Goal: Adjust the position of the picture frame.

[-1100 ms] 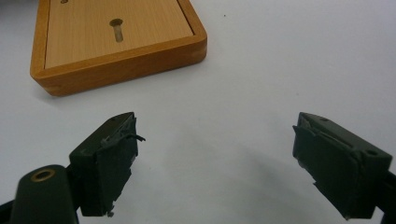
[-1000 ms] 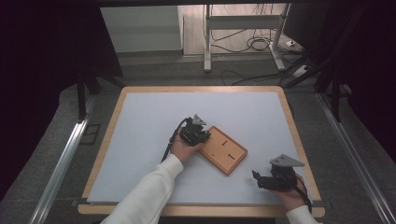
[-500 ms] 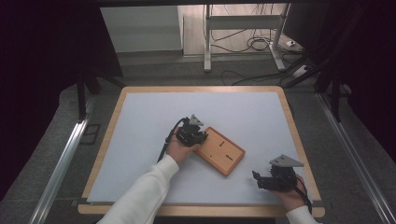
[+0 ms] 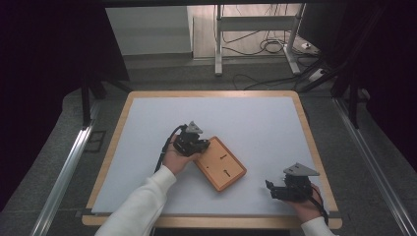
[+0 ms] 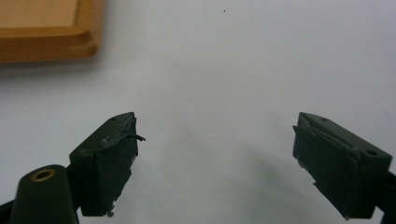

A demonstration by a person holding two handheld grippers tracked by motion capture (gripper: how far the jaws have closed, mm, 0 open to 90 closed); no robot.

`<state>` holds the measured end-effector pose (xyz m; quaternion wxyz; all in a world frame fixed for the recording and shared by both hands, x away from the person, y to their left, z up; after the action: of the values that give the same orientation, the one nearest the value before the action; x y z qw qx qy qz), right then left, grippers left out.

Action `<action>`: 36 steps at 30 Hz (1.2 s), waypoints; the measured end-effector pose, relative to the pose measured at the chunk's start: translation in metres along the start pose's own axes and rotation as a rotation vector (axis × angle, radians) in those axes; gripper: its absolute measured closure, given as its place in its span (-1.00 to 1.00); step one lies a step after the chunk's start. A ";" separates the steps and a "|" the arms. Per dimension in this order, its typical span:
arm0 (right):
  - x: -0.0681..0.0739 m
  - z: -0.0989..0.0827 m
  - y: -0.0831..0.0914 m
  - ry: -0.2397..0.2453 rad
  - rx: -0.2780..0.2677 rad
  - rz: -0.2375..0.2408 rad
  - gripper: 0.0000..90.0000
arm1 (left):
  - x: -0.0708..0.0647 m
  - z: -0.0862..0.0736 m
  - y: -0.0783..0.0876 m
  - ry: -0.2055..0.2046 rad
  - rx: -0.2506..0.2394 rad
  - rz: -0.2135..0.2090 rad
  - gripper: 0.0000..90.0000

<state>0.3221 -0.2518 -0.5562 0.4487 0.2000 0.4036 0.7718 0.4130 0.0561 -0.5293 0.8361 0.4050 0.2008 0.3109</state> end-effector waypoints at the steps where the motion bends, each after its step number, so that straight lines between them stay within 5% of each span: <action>1: 0.000 0.000 0.000 0.001 0.001 -0.001 -0.68 | 0.001 -0.004 0.005 0.002 -0.006 0.001 0.86; 17: 0.000 0.000 -0.001 0.000 0.002 -0.004 -0.68 | 0.023 -0.045 0.018 -0.004 -0.005 -0.013 0.86; 36: -0.001 -0.001 -0.001 -0.001 0.000 -0.008 -0.68 | 0.034 -0.051 0.001 0.019 -0.012 -0.028 0.87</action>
<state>0.3222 -0.2525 -0.5570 0.4522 0.1989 0.4043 0.7698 0.4078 0.1075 -0.5616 0.8409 0.3941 0.2125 0.3040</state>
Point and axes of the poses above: each handheld gripper's, and its own axes: y roughly backward along the jaws, z roughly out of its top, x roughly to its left, the point moved 6 cm from there along -y, roughly forward along the jaws, and after that the axes turned 12 degrees about x, right-handed, at the moved point
